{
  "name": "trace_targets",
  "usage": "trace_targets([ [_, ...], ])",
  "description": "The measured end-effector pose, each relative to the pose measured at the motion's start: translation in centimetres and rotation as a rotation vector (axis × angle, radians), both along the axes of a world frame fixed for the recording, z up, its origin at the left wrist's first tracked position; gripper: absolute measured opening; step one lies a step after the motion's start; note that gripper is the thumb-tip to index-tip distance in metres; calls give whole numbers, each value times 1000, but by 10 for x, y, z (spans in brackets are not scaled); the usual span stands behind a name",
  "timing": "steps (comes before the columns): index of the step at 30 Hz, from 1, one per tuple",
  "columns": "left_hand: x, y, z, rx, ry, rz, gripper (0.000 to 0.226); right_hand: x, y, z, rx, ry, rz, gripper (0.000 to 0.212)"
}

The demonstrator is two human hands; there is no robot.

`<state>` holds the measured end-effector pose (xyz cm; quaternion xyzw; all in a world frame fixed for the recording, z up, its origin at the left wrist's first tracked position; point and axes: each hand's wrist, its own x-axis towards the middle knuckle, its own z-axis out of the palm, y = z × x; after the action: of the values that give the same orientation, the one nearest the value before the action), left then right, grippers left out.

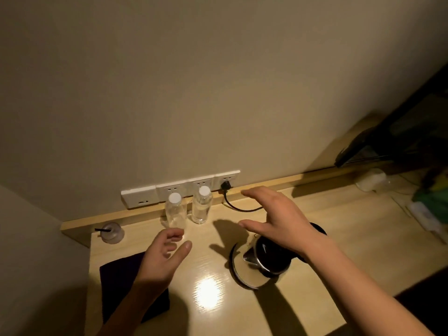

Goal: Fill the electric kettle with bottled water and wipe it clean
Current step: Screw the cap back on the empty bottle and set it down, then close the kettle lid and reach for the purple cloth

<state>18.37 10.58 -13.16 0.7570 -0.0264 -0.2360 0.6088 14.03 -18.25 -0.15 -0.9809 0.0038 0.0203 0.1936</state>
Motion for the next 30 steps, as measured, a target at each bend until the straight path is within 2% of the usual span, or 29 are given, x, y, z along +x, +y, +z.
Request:
trace_targets([
  [3,-17,-38,8,-48,64,-137,31,-38,-32,2,-11,50,-75,81],
  [6,-29,-75,18,-74,99,-269,56,-68,-61,2,0,93,-139,89],
  [8,-34,-99,24,-83,103,-329,63,-84,-76,1,19,114,-176,92],
  [13,-48,-145,40,-21,9,-427,81,-112,-103,-8,111,183,-235,100],
  [18,-51,-164,39,140,-121,-459,55,-129,-120,-21,284,226,-250,109],
  [22,-49,-165,45,129,-77,-433,21,-132,-124,-31,366,240,-230,108],
  [25,-46,-165,50,82,6,-399,27,-130,-122,-35,412,210,-215,103],
  [30,-38,-167,55,34,80,-432,54,-115,-100,-34,410,160,-115,95],
])
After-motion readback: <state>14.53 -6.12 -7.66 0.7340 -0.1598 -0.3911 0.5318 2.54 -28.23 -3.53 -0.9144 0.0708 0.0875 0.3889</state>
